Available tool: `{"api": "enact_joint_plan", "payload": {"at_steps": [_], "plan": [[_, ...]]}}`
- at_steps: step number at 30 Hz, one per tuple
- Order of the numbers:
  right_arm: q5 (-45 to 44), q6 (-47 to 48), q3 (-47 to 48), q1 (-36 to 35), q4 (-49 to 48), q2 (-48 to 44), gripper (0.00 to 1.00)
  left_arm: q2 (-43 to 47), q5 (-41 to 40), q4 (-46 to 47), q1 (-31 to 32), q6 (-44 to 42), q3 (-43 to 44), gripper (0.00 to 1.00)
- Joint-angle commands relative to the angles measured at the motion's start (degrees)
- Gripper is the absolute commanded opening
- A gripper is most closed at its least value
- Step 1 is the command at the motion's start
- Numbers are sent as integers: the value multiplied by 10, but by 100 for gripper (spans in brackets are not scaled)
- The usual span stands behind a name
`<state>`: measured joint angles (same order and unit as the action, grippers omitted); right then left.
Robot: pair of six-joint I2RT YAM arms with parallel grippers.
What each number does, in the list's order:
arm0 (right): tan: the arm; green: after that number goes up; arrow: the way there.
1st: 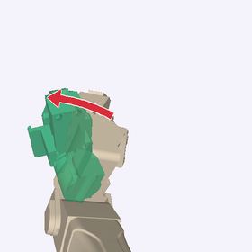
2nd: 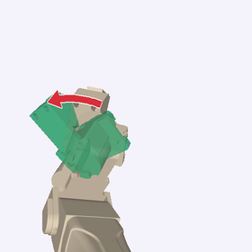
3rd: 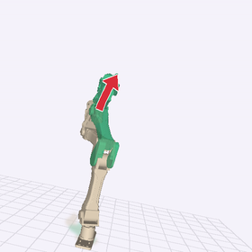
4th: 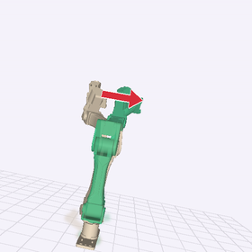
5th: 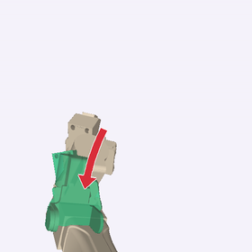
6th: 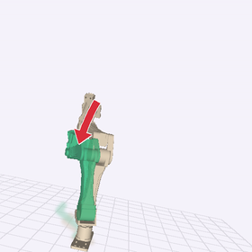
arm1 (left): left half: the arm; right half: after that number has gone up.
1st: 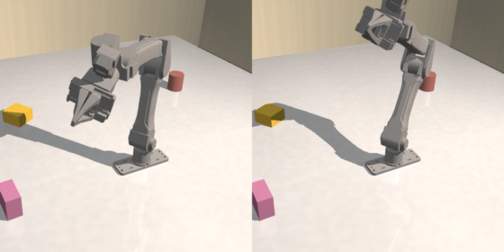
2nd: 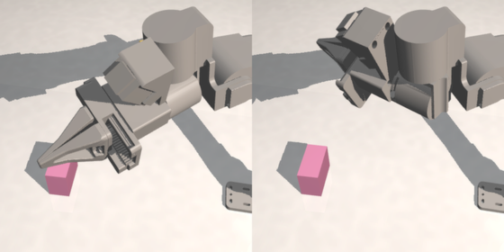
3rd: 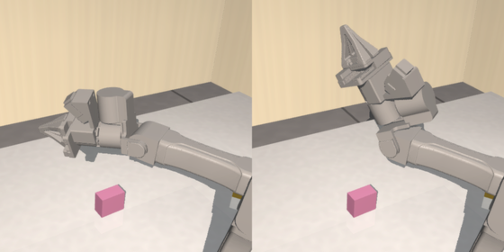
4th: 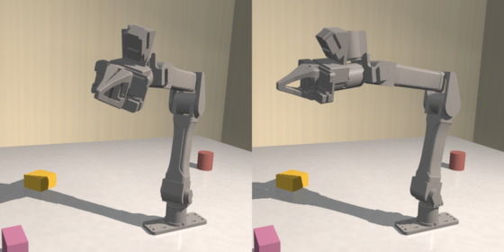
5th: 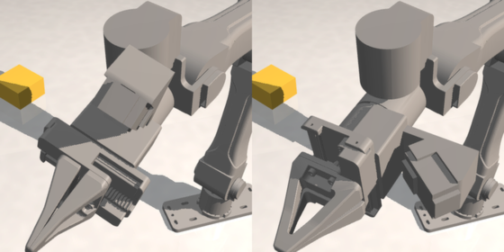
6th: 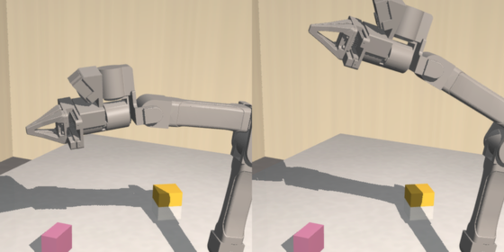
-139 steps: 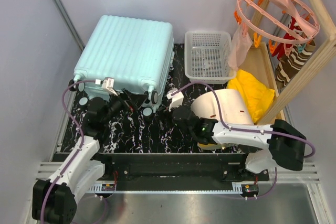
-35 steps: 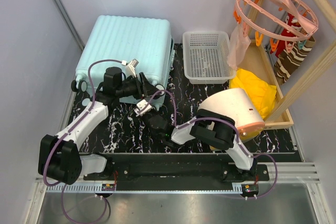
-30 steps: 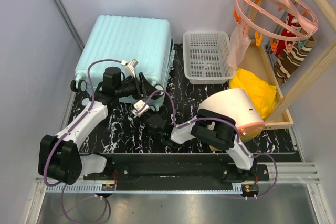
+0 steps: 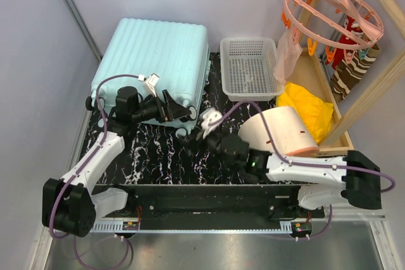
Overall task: Open, take out, and arrange the luggage
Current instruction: Unzip the luggage at the center of the board.
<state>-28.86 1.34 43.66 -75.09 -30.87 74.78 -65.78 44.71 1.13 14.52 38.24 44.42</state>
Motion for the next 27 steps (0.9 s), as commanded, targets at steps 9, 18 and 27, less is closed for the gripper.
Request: {"api": "enact_joint_plan", "payload": {"at_steps": [9, 18, 27], "plan": [[24, -161, 201, 107, 334, 21, 100, 209, -225, -14, -27, -57, -85, 99], [21, -230, 301, 109, 394, 130, 100, 318, -343, -92, -84, -63, -153, 99], [-72, -232, 403, 108, 466, 226, 100, 331, -322, -32, -83, -55, -232, 98]]}}
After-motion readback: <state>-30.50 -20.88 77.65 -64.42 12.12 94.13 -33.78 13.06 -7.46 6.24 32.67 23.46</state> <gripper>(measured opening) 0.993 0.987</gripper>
